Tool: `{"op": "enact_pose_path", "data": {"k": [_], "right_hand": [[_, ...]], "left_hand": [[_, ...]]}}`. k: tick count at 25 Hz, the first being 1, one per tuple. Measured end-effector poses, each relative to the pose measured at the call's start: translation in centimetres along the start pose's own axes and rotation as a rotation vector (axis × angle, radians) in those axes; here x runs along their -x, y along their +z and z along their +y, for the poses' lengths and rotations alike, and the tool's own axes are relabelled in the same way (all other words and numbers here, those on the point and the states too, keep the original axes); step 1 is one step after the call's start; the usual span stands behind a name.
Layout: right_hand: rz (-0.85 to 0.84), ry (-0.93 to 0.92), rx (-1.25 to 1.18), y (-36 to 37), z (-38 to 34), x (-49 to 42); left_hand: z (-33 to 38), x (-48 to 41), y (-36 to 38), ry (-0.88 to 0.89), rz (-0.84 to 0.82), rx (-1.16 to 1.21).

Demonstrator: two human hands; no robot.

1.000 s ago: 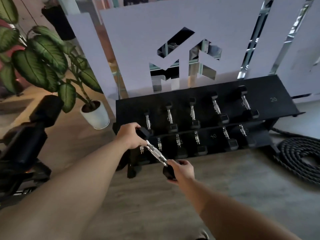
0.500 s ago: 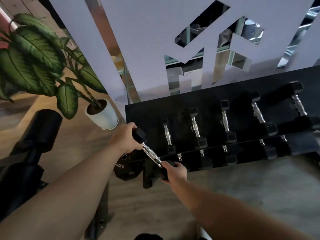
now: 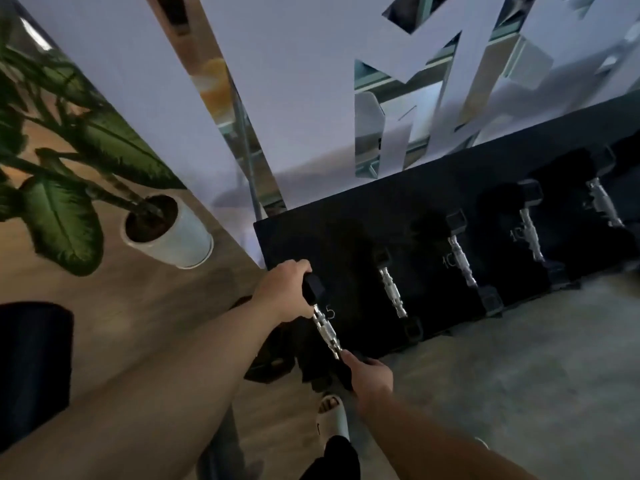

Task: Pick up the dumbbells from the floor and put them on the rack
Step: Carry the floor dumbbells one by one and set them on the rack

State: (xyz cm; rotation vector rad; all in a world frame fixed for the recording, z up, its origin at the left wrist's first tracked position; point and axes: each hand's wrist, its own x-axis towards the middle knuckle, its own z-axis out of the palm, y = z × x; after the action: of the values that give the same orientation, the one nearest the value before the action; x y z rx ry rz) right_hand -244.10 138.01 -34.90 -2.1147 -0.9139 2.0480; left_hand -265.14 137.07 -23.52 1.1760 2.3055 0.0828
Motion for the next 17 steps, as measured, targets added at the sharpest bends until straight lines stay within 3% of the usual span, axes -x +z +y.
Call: {"op": "enact_pose_path", "data": {"k": [10,17], "right_hand": [[0.246,0.001,0.037,5.0,-0.8,-3.7],[0.165,-0.063,0.193,6.2,-4.2,-2.7]], "left_hand": [[-1.9,-9.3,3.1,0.116,-0.144,-0.055],[-4.3,-9.1,4.5,0.099,-0.230,-0.066]]}}
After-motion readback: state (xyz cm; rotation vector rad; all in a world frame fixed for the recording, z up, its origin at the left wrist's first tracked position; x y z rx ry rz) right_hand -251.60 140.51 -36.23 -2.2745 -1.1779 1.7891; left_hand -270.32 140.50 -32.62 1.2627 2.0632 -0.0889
